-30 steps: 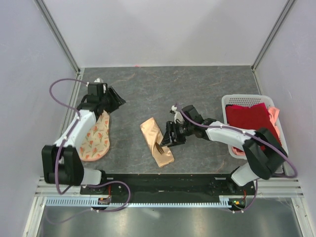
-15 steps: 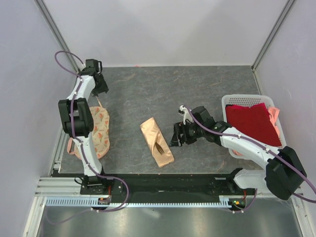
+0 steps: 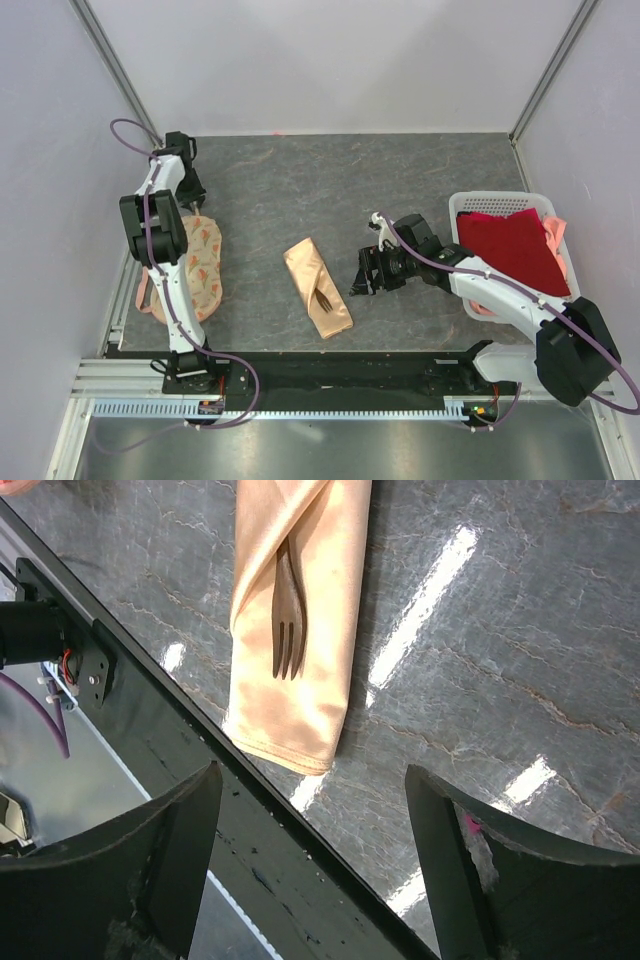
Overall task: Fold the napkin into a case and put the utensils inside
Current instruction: Pick up the spoon from the corner of the board.
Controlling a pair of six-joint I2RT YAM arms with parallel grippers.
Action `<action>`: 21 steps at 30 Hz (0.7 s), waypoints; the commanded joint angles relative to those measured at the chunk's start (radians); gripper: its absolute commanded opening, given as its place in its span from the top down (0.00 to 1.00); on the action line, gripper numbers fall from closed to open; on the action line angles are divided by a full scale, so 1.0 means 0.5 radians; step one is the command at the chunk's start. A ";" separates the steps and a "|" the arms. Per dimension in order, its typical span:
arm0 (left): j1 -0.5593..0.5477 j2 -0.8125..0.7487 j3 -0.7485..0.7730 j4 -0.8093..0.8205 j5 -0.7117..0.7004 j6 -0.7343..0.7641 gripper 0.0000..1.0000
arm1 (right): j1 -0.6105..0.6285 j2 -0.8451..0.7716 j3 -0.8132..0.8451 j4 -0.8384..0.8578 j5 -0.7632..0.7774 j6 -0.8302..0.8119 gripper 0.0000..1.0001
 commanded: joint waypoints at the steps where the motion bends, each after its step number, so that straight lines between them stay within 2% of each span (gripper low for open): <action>1: 0.011 0.148 0.100 -0.101 0.051 0.056 0.70 | -0.013 -0.028 -0.014 0.048 -0.035 -0.018 0.18; 5: 0.011 0.216 0.168 -0.135 0.179 0.050 0.82 | -0.013 -0.040 -0.011 0.060 -0.032 0.013 0.18; 6: 0.011 0.219 0.180 -0.132 0.213 0.053 0.87 | -0.013 -0.043 -0.011 0.063 -0.032 0.016 0.17; 7: 0.008 0.207 0.204 -0.135 0.231 0.053 0.95 | -0.013 -0.043 -0.011 0.063 -0.026 0.019 0.18; 8: 0.008 0.185 0.208 -0.135 0.268 0.047 0.98 | -0.013 -0.037 -0.017 0.060 -0.020 0.025 0.17; 14: -0.017 -0.185 0.122 -0.031 0.511 -0.011 0.98 | -0.013 -0.010 -0.008 0.066 0.011 0.035 0.16; 21: -0.124 -0.578 -0.212 0.086 0.630 -0.076 0.98 | -0.019 0.126 0.060 0.115 0.038 0.038 0.16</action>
